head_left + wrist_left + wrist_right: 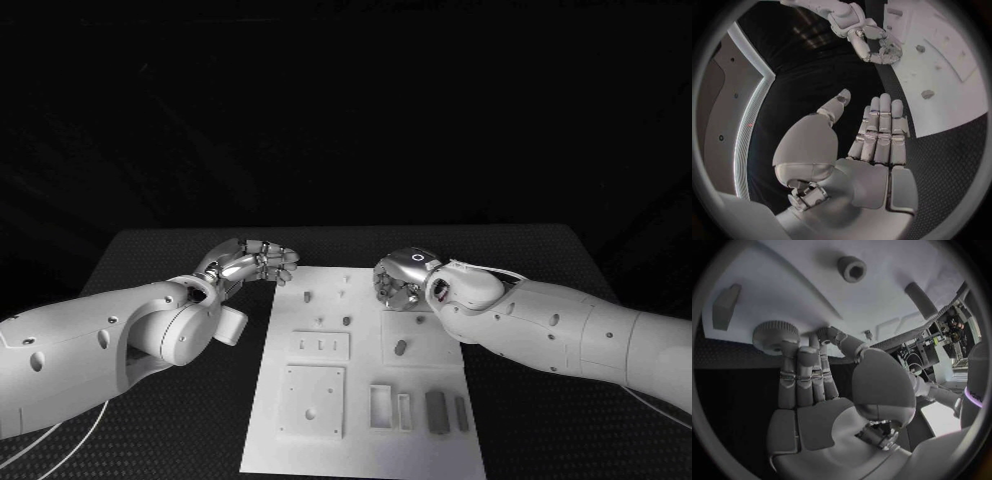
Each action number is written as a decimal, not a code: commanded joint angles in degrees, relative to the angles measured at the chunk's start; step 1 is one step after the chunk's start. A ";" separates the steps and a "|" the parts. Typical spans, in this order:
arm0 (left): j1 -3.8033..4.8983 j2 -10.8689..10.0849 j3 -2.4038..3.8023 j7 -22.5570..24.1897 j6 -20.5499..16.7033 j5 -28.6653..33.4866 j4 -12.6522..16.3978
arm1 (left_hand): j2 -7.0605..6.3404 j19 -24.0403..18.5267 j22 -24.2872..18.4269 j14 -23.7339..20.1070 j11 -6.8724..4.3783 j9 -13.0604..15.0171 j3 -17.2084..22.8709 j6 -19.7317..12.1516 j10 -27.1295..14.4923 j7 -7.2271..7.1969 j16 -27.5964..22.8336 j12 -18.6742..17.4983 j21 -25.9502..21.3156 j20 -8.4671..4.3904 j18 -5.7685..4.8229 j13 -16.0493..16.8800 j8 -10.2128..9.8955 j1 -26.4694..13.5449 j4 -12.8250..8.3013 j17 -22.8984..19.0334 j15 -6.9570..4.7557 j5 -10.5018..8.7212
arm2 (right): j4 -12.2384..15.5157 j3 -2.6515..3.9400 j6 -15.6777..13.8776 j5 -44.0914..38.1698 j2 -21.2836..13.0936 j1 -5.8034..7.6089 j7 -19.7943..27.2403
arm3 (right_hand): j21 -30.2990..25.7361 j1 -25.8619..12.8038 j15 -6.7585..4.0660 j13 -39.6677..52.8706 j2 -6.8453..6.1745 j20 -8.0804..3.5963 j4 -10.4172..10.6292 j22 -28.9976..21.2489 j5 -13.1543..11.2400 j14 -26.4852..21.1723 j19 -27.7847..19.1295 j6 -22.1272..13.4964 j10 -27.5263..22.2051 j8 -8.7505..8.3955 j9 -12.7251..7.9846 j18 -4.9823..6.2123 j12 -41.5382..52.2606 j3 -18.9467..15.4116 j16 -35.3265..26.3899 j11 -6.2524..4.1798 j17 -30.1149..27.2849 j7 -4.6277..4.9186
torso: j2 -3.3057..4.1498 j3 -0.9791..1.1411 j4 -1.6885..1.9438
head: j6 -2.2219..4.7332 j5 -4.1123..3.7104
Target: Assemble the parts on the task board
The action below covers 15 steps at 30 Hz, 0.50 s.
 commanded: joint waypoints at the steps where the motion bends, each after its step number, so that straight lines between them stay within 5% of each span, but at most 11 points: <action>1: 0.06 0.13 0.05 0.46 0.90 0.09 0.10 | 0.16 -0.26 1.12 0.30 -0.02 0.05 0.33 -0.43 -0.29 -0.05 -0.13 -0.33 0.23 -0.07 0.43 0.04 -0.30 -0.60 -0.09 0.07 0.14 -0.27 | 0.27 -0.12 -1.53 -1.52 0.19 -0.20 -2.58 | 0.34 0.07 -1.34 2.51 0.63 -0.12 0.02 1.32 0.38 -0.92 -0.13 0.51 1.61 0.33 0.23 2.66 0.31 0.42 0.41 -0.21 0.09 0.07 | 0.01 0.02 0.02 | 0.25 0.04; 15: 0.06 0.40 0.06 0.60 0.79 0.27 0.08 | 0.10 -0.27 1.10 0.30 0.00 0.09 0.31 -0.45 -0.26 0.17 -0.20 -0.39 0.31 -0.07 0.41 0.07 -0.32 -1.01 0.01 0.20 0.15 -0.29 | 1.25 0.02 -7.91 -3.79 1.41 1.10 -5.62 | 1.28 -0.01 -1.50 3.49 0.52 -0.15 -0.32 1.29 0.36 -0.89 -0.02 0.93 1.77 0.39 0.70 2.66 0.33 0.89 0.84 -0.38 0.25 -0.12 | 0.10 0.08 0.07 | 0.74 0.40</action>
